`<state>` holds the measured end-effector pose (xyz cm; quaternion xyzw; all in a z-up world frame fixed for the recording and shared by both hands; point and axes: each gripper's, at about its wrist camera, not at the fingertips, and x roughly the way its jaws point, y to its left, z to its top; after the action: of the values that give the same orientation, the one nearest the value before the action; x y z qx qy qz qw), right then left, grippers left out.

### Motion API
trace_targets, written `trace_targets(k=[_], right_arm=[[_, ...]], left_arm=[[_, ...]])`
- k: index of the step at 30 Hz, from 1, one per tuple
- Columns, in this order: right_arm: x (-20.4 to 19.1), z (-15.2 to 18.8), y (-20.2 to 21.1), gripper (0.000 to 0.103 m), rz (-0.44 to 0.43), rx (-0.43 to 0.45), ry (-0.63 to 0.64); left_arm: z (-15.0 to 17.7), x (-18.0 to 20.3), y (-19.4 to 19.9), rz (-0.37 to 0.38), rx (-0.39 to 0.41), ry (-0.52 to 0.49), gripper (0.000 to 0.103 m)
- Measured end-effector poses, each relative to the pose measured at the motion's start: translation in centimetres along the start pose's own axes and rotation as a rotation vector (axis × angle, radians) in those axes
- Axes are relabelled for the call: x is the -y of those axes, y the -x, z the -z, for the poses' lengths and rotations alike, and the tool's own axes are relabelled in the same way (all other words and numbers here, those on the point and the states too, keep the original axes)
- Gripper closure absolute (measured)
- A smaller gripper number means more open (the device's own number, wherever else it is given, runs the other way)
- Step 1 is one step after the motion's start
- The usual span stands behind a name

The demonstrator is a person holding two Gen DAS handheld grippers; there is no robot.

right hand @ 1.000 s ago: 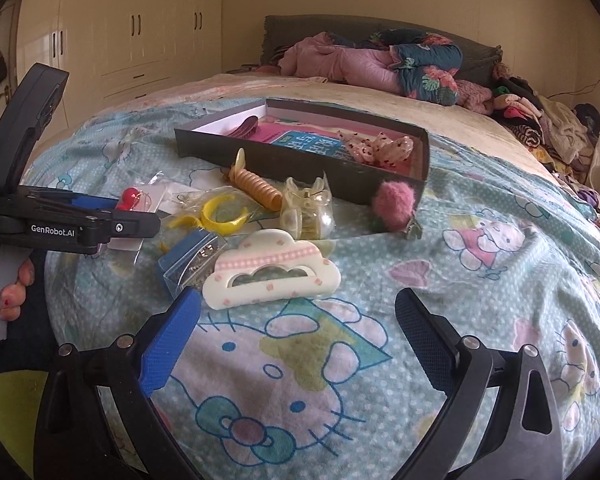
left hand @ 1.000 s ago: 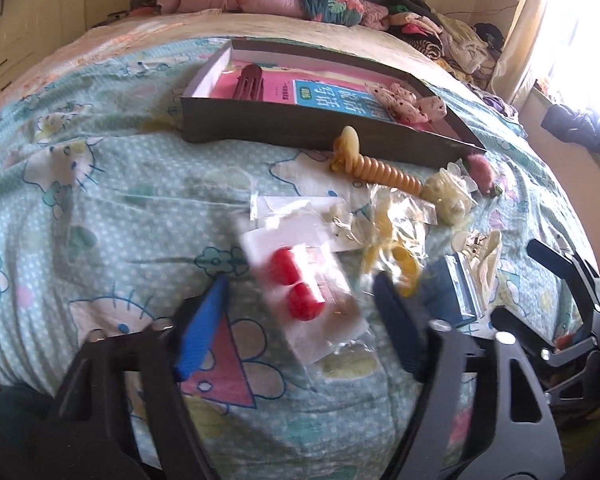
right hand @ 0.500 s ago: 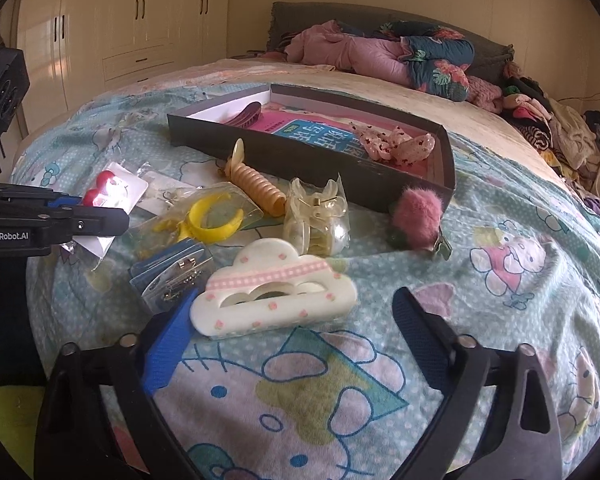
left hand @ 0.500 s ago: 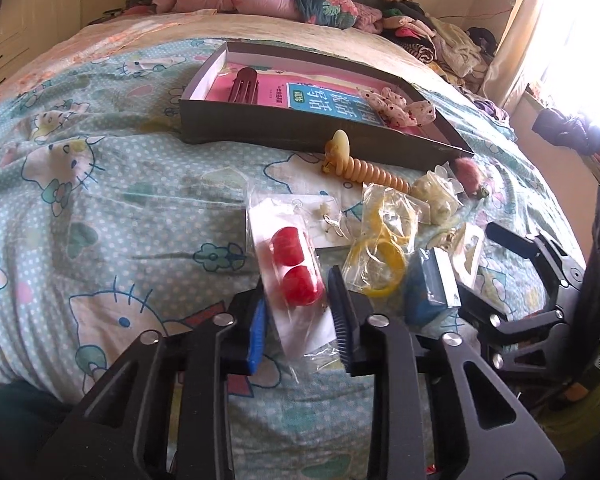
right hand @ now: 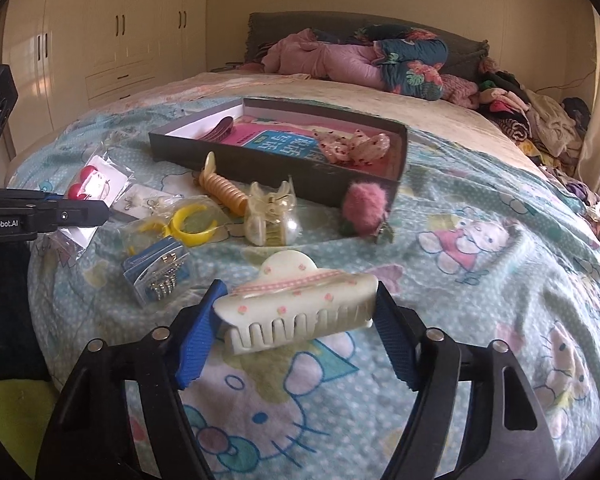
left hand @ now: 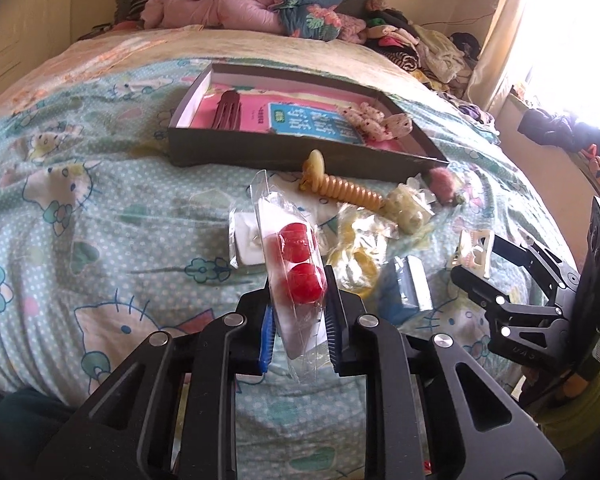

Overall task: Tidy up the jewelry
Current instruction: 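Carry the red-bead bag and white cloud clip into the tray while both tools release them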

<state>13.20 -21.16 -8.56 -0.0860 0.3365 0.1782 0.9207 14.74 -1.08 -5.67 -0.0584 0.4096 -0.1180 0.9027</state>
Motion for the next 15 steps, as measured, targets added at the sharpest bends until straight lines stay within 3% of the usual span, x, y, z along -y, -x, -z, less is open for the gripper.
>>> trace_targets(k=[15], right_arm=[[0.4,-2.7,2.2,0.033,0.025,0.067,-0.016]], left_arm=[[-3.2,1.0,-0.2,0.026,0.051,-0.042,0.089]])
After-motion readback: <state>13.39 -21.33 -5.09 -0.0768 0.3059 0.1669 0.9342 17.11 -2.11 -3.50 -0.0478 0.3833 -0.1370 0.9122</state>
